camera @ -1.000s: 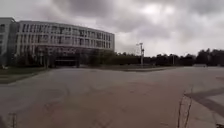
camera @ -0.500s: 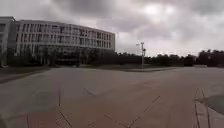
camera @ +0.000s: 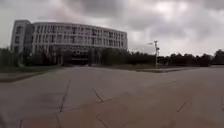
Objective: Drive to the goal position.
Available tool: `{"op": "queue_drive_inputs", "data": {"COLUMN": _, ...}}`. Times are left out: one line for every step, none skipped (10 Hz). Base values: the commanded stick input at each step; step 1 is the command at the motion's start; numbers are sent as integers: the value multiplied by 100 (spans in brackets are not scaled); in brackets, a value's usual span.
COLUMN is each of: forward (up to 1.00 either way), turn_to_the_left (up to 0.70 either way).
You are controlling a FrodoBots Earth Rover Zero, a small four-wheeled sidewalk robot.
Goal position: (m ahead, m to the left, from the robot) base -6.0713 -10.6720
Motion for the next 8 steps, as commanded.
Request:
{"op": "queue_drive_inputs", "data": {"forward": 70, "turn_to_the_left": 1}}
{"op": "queue_drive_inputs", "data": {"forward": 70, "turn_to_the_left": 2}}
{"op": "queue_drive_inputs", "data": {"forward": 70, "turn_to_the_left": 1}}
{"op": "queue_drive_inputs", "data": {"forward": 70, "turn_to_the_left": 0}}
{"op": "queue_drive_inputs", "data": {"forward": 70, "turn_to_the_left": 0}}
{"op": "queue_drive_inputs", "data": {"forward": 70, "turn_to_the_left": 2}}
{"op": "queue_drive_inputs", "data": {"forward": 70, "turn_to_the_left": 0}}
{"op": "queue_drive_inputs", "data": {"forward": 70, "turn_to_the_left": 2}}
